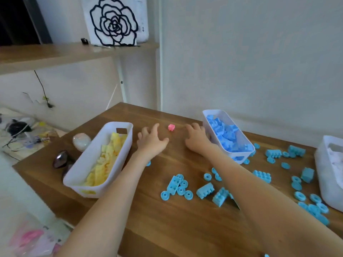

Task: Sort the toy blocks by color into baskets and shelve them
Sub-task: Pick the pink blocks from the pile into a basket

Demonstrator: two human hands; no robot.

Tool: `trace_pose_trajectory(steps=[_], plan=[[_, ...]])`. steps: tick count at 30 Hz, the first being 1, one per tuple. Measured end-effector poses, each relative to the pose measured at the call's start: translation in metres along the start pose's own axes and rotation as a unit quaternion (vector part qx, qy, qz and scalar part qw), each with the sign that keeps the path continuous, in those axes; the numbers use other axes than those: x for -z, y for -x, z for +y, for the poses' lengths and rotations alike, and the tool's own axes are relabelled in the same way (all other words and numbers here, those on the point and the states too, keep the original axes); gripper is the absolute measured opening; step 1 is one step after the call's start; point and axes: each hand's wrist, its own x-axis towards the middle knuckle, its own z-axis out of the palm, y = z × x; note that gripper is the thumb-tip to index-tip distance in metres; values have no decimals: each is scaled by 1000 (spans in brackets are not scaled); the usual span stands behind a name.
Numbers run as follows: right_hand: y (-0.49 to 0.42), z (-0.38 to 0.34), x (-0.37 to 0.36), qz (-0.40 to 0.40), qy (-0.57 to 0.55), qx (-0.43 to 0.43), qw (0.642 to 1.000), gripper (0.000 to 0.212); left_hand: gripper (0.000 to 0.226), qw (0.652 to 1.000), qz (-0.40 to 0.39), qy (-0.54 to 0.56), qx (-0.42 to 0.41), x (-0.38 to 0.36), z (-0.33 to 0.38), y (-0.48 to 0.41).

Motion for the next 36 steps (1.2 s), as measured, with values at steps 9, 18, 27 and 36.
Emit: trace_pose_trajectory(steps=[9,18,27,36], plan=[[-46,2,-24,21,93,-5,995,38,61,987,-72,-134,-54,-24,29,-47],[-38,0,-26,80,158,81,981,30,44,976,-56,-168,-130,-34,45,-39],[10,-11,5,-41,166,108,979,37,44,977,-102,-147,-120,-10,72,30],[93,3,67,46,23,125,991,27,27,985,-56,-55,-157,27,109,112]])
